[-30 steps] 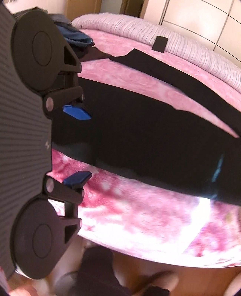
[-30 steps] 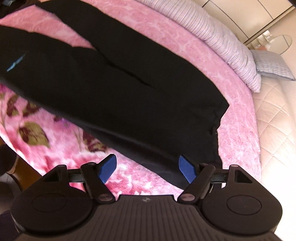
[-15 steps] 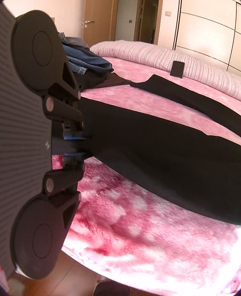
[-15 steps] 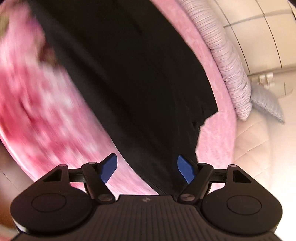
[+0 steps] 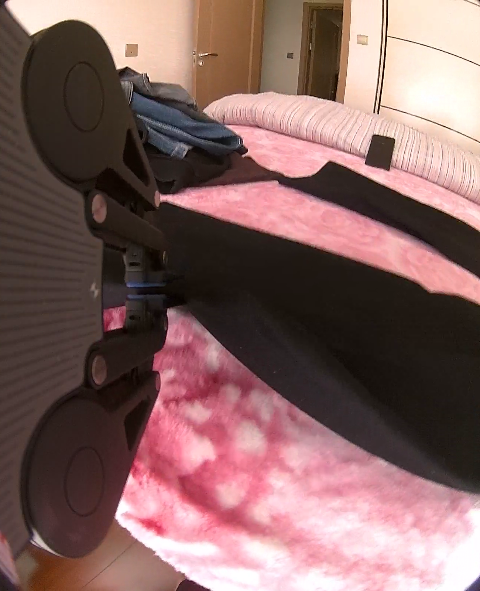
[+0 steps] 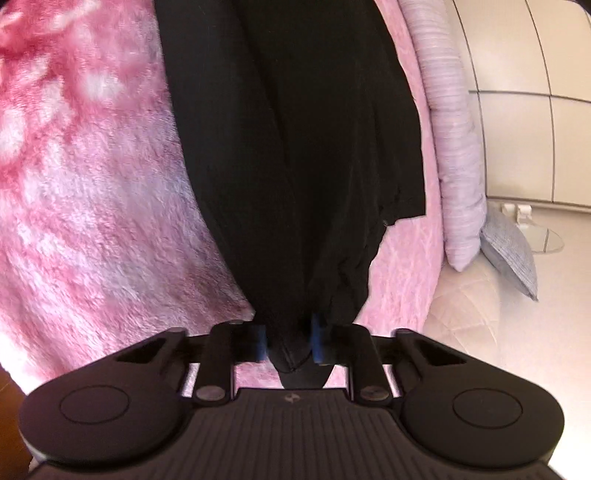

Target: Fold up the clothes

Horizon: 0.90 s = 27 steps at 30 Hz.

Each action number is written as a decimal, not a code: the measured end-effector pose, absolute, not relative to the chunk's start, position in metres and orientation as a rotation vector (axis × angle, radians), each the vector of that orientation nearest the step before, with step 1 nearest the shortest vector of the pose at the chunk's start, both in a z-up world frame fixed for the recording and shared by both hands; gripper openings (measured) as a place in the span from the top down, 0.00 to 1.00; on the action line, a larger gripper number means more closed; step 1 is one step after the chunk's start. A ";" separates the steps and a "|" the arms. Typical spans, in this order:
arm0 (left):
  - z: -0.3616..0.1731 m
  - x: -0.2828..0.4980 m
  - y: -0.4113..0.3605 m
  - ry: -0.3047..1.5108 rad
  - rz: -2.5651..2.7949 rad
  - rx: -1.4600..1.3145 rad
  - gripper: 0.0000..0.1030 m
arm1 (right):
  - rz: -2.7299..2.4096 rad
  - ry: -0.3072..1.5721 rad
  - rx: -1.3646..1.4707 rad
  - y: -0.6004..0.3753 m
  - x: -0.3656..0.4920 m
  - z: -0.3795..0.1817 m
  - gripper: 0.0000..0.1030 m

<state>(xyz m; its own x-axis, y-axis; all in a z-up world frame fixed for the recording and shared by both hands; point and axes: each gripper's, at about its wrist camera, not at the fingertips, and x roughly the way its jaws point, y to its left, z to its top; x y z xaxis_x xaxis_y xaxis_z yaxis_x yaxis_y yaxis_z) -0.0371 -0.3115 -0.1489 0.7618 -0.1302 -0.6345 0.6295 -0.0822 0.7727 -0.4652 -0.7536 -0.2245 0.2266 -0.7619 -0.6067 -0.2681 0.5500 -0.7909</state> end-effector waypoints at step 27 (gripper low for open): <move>0.032 0.163 -0.495 0.480 -0.778 1.474 0.98 | -0.238 1.417 -0.903 -0.850 -0.342 -0.033 0.95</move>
